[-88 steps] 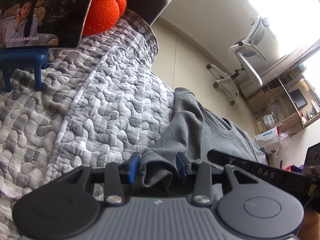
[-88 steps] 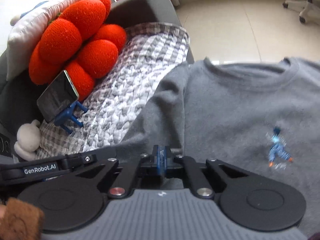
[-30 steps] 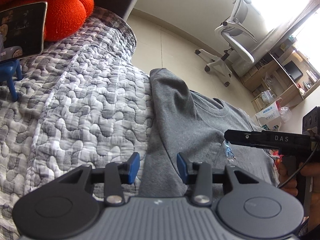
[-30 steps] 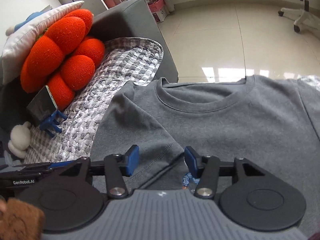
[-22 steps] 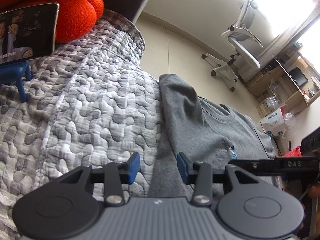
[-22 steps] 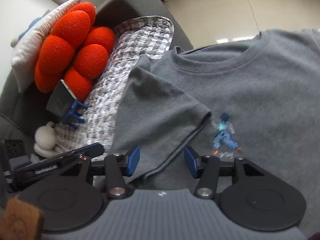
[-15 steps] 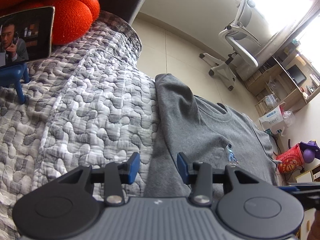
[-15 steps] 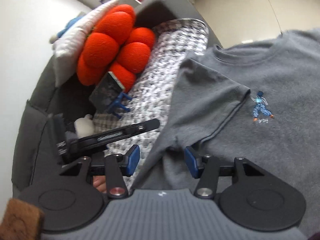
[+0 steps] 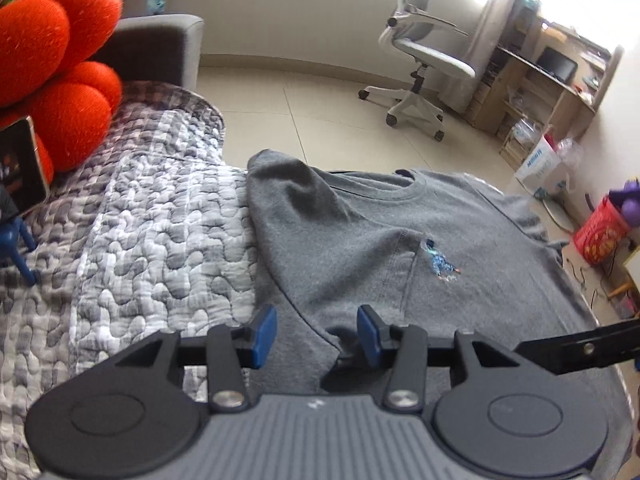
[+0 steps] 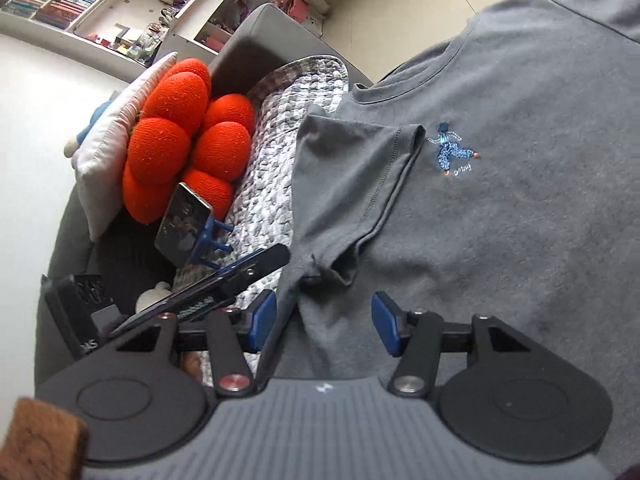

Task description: Fold clothes

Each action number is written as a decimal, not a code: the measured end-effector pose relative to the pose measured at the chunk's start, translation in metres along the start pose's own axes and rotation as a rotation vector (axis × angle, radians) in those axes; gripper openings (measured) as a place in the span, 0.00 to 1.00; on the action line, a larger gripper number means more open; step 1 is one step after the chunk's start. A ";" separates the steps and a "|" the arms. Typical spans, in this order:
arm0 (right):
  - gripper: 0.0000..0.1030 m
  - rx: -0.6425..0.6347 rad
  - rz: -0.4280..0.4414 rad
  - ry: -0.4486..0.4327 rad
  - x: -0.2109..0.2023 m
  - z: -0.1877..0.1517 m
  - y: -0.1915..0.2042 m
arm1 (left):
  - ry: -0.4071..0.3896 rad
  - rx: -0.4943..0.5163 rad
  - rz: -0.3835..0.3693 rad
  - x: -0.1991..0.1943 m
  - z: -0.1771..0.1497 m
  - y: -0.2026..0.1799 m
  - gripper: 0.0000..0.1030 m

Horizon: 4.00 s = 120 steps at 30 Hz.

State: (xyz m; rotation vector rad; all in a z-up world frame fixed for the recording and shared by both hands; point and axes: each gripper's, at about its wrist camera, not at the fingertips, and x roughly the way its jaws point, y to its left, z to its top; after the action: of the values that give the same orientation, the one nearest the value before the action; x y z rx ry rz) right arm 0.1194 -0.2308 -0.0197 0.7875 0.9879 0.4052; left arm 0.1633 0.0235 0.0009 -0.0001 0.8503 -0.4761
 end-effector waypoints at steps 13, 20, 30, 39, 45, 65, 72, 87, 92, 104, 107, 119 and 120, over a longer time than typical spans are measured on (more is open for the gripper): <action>0.56 -0.179 -0.047 -0.039 -0.043 -0.058 0.016 | 0.087 0.230 0.039 0.050 0.000 -0.076 0.45; 0.56 -0.276 -0.056 -0.024 -0.045 -0.058 0.015 | 0.104 0.072 0.062 0.057 0.011 -0.054 0.09; 0.56 -0.292 -0.059 -0.021 -0.056 -0.060 0.005 | -0.016 -0.302 -0.066 0.036 0.027 -0.012 0.03; 0.56 -0.362 -0.066 -0.029 -0.048 -0.067 0.016 | -0.053 -0.459 -0.145 0.041 0.041 -0.014 0.03; 0.56 -0.292 -0.085 -0.071 -0.047 -0.056 0.007 | -0.061 -0.515 -0.194 0.048 0.056 -0.027 0.03; 0.55 -0.286 0.014 0.146 -0.028 -0.123 0.013 | -0.041 -0.517 -0.131 0.089 0.067 -0.034 0.03; 0.55 -0.313 0.092 0.266 -0.049 -0.202 0.025 | -0.022 -0.398 -0.138 0.080 0.070 -0.039 0.04; 0.42 -0.242 -0.023 0.122 -0.009 -0.221 0.008 | 0.012 0.050 0.074 0.104 0.056 -0.087 0.35; 0.08 -0.290 -0.043 0.126 -0.002 -0.229 0.015 | 0.016 0.027 0.057 0.103 0.058 -0.081 0.34; 0.08 -0.474 -0.126 0.041 -0.038 -0.236 0.037 | -0.037 -0.034 0.026 0.073 0.078 -0.052 0.17; 0.08 -0.460 -0.141 0.038 -0.032 -0.233 0.030 | -0.054 0.009 0.040 0.067 0.081 -0.060 0.43; 0.08 -0.489 -0.144 0.028 -0.028 -0.231 0.033 | 0.041 0.119 0.210 0.127 0.066 -0.107 0.13; 0.08 -0.491 -0.144 0.022 -0.029 -0.231 0.033 | 0.029 0.072 0.194 0.121 0.069 -0.099 0.06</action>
State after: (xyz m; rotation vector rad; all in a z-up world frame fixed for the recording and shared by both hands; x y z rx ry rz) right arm -0.0929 -0.1343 -0.0504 0.2680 0.9080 0.5059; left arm 0.2409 -0.1271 -0.0223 0.1546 0.8513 -0.3246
